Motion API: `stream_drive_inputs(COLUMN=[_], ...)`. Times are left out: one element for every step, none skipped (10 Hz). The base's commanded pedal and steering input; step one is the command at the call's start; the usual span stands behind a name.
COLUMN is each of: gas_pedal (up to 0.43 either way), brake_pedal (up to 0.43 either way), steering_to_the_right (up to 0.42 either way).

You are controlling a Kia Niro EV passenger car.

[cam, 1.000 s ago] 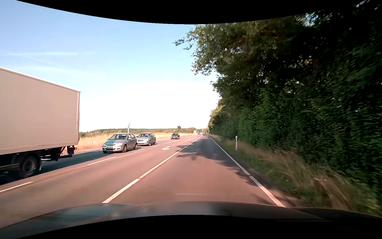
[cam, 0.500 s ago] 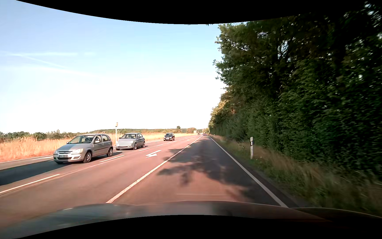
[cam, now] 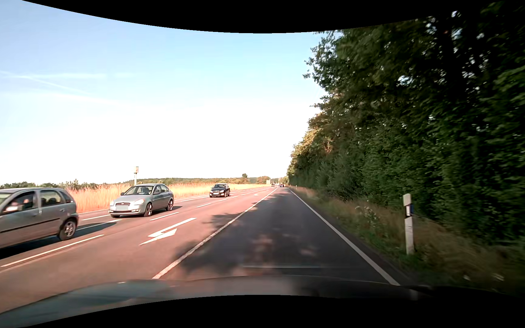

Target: Follow the waypoints while adhering to traffic rules and regulations

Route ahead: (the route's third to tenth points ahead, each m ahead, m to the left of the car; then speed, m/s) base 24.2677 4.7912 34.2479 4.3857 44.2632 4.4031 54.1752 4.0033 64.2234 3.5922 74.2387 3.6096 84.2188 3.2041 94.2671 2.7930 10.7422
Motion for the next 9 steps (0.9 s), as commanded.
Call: stream_drive_inputs(gas_pedal=[0.280, 0.280, 0.287, 0.287, 0.299, 0.299, 0.311, 0.311, 0.311], brake_pedal=[0.000, 0.000, 0.000, 0.000, 0.000, 0.000, 0.000, 0.000, 0.000], steering_to_the_right=[-0.005, -0.004, -0.003, -0.003, -0.002, -0.002, -0.002, -0.002, -0.002])
